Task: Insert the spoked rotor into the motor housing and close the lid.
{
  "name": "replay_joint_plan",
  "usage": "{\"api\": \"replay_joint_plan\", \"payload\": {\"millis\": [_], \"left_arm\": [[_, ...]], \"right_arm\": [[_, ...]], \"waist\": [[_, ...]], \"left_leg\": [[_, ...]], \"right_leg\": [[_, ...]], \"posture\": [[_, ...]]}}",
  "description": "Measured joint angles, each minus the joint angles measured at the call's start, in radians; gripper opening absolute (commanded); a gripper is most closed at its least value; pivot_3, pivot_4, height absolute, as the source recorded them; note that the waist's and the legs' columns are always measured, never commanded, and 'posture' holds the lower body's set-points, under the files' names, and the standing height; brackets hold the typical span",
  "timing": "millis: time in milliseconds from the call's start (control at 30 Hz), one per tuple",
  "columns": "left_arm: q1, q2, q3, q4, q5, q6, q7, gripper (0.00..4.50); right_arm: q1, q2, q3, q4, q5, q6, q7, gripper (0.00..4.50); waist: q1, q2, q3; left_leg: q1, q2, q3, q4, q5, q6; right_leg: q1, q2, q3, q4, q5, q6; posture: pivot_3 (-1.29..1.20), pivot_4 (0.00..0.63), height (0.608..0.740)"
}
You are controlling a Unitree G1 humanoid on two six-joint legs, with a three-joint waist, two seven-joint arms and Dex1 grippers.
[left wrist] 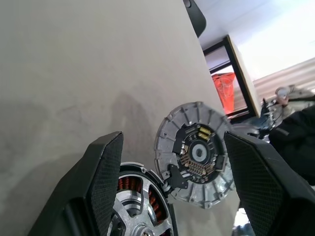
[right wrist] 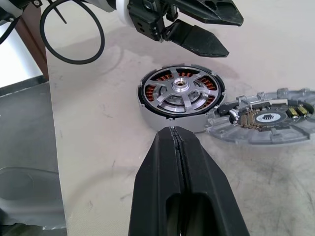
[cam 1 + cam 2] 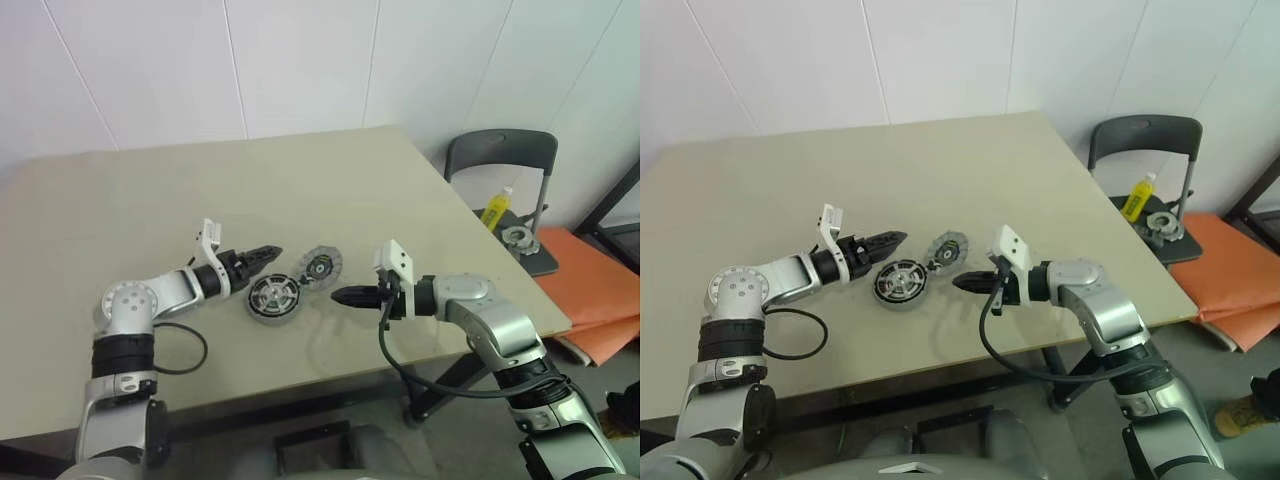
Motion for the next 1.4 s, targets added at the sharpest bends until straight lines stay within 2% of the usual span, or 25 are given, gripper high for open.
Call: {"api": "replay_joint_plan", "payload": {"millis": [167,333,533,733,1000,1200,1300,1400], "left_arm": [[0.056,0.066,-0.089,-0.150,0.108,-0.141,-0.205,3.49],[0.144,0.116,-0.149,-0.220,0.258,-0.363,-0.398,1.92],[0.223,0.109,-0.193,-0.249,0.346,-0.479,-0.487,0.04],[0.252,0.096,-0.289,-0.243,0.484,-0.565,-0.494,0.04],[0.248,0.134,-0.413,-0.215,0.694,-0.690,-0.483,0.04],[0.244,0.132,-0.418,-0.210,0.717,-0.689,-0.478,0.04],[0.248,0.116,-0.390,-0.200,0.690,-0.687,-0.493,0.04],[0.251,0.088,-0.328,-0.176,0.639,-0.687,-0.499,0.04]], "right_arm": [[0.000,0.000,0.000,0.001,0.000,0.000,0.001,0.00],[-0.001,0.000,0.001,0.006,0.000,0.000,0.004,0.00],[-0.001,0.001,0.002,0.008,-0.001,0.000,0.007,0.00],[-0.003,0.001,0.003,0.008,-0.001,0.000,0.008,0.00],[-0.012,0.001,0.002,0.009,-0.001,0.001,0.007,0.00],[-0.012,0.001,0.002,0.009,-0.001,0.001,0.006,0.00],[-0.012,0.001,0.002,0.009,-0.001,0.001,0.006,0.00],[-0.012,-0.001,0.003,0.011,-0.004,0.001,0.007,0.00]], "waist": [[-0.002,0.001,0.000],[0.000,0.001,0.000],[0.001,0.001,0.000],[0.001,0.001,0.000],[0.001,0.002,-0.001],[-0.003,0.003,0.000],[-0.005,0.008,0.001],[-0.004,0.007,0.003]], "left_leg": [[0.000,0.000,0.001,-0.001,0.000,0.000],[0.000,0.000,0.001,0.000,0.000,0.000],[0.000,0.001,0.001,0.000,0.000,0.000],[0.000,0.001,0.001,0.000,0.000,0.000],[0.004,0.001,0.001,0.001,0.000,0.000],[0.019,0.003,0.000,0.000,-0.002,-0.003],[0.017,0.007,-0.003,-0.002,-0.002,-0.003],[0.014,0.007,-0.005,-0.002,-0.002,-0.003]], "right_leg": [[0.000,0.000,0.001,0.000,0.000,0.000],[0.000,0.000,0.001,0.000,0.000,0.000],[0.000,-0.001,0.001,-0.001,0.000,0.000],[0.000,0.000,0.001,0.000,0.000,0.000],[0.004,0.000,0.001,0.000,0.000,0.000],[0.014,-0.001,-0.001,-0.003,0.000,0.000],[0.017,0.000,-0.009,-0.017,0.000,0.000],[0.018,-0.005,-0.011,-0.017,0.000,0.000]], "posture": [[0.00,0.000,0.740],[0.00,0.000,0.740],[0.00,0.000,0.740],[0.00,0.000,0.740],[0.00,0.000,0.740],[0.00,0.000,0.740],[0.00,0.000,0.740],[0.00,0.000,0.740]]}}
